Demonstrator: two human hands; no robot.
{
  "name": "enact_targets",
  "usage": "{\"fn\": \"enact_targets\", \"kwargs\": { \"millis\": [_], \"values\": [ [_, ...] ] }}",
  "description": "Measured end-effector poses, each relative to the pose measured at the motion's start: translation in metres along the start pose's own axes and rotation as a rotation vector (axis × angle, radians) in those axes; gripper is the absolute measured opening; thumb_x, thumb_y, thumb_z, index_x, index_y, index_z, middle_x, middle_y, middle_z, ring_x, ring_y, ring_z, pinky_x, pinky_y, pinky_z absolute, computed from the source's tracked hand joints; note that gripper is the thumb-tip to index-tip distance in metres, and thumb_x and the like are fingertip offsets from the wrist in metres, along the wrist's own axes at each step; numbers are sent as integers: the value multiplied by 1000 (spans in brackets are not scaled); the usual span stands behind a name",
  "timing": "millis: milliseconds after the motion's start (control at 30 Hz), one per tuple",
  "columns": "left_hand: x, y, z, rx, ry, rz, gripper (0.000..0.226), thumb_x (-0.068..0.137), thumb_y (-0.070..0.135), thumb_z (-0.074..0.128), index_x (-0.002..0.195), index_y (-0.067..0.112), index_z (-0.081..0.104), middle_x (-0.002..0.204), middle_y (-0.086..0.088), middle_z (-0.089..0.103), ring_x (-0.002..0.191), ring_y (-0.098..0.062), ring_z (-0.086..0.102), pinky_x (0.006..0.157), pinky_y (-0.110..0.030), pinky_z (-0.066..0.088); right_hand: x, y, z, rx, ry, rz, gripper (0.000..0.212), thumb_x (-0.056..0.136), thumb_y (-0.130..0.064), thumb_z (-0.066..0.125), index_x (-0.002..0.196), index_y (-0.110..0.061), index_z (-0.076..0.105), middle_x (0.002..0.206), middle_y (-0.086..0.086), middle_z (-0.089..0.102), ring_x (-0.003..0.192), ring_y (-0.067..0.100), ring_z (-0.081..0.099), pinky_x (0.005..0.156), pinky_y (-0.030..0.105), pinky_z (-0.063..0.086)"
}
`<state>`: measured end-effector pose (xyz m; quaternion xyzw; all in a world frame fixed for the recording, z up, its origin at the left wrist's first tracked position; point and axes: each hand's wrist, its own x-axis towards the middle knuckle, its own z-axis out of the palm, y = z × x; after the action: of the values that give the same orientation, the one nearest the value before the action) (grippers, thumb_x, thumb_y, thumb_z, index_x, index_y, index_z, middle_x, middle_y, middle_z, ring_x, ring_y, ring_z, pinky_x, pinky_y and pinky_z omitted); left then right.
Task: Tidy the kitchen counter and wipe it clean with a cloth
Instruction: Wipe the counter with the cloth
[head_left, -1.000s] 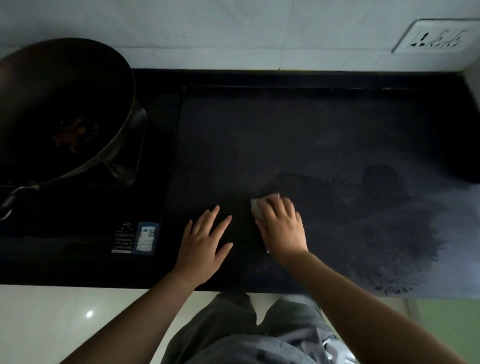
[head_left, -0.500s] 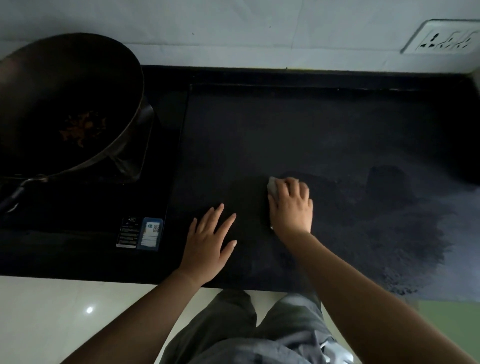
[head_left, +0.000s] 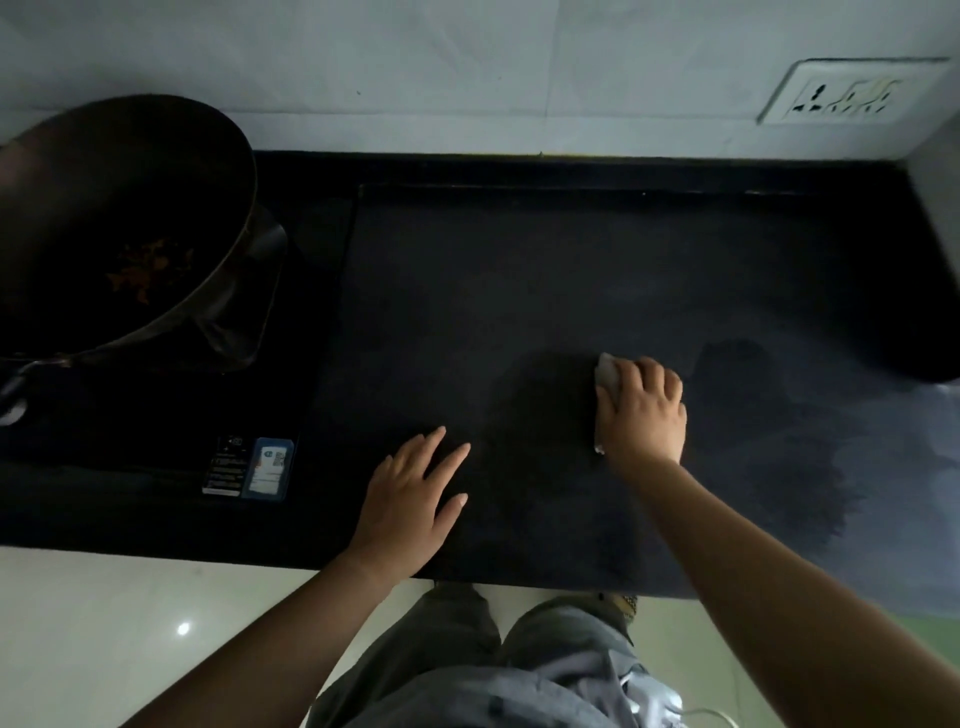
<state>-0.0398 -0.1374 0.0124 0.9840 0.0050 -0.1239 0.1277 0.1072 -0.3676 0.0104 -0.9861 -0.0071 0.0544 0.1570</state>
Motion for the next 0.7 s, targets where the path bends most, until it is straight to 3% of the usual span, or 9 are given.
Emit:
{"fn": "enact_targets", "kwargs": {
  "millis": [100, 300, 433, 500, 700],
  "values": [
    [-4, 30, 8, -30, -12, -26, 56, 88, 52, 25, 141, 32, 29, 152, -4, 29, 138, -26, 27, 106, -48, 32, -2, -6, -1, -26, -24, -50, 41, 92, -35, 44, 130, -21, 40, 138, 7, 37, 126, 30, 28, 92, 48, 37],
    [-15, 82, 23, -87, -12, -146, 61, 85, 54, 24, 140, 31, 33, 153, -5, 26, 139, -28, 25, 106, -46, 31, -60, 44, -12, 25, -160, -419, 45, 92, -40, 45, 133, -23, 42, 138, 4, 45, 130, 28, 36, 95, 45, 42],
    [-13, 102, 28, -78, 12, -234, 57, 89, 53, 33, 141, 30, 32, 154, -6, 23, 140, -29, 21, 107, -47, 30, -40, 92, -25, 12, -113, -340, 48, 89, -48, 34, 128, -23, 46, 133, 5, 49, 124, 31, 40, 90, 46, 46],
    [-11, 107, 30, -66, 8, -268, 55, 91, 47, 42, 142, 30, 31, 154, -7, 23, 141, -30, 19, 108, -49, 29, -13, 96, -29, 11, -87, -292, 46, 89, -44, 38, 128, -20, 46, 133, 7, 47, 123, 32, 39, 88, 48, 46],
    [-10, 118, 33, -44, 26, -326, 63, 86, 56, 20, 141, 28, 31, 153, -8, 26, 140, -32, 22, 107, -51, 32, 16, 60, -25, 5, -148, -331, 43, 93, -36, 43, 133, -20, 38, 142, 5, 35, 132, 29, 26, 96, 44, 38]
  ]
}}
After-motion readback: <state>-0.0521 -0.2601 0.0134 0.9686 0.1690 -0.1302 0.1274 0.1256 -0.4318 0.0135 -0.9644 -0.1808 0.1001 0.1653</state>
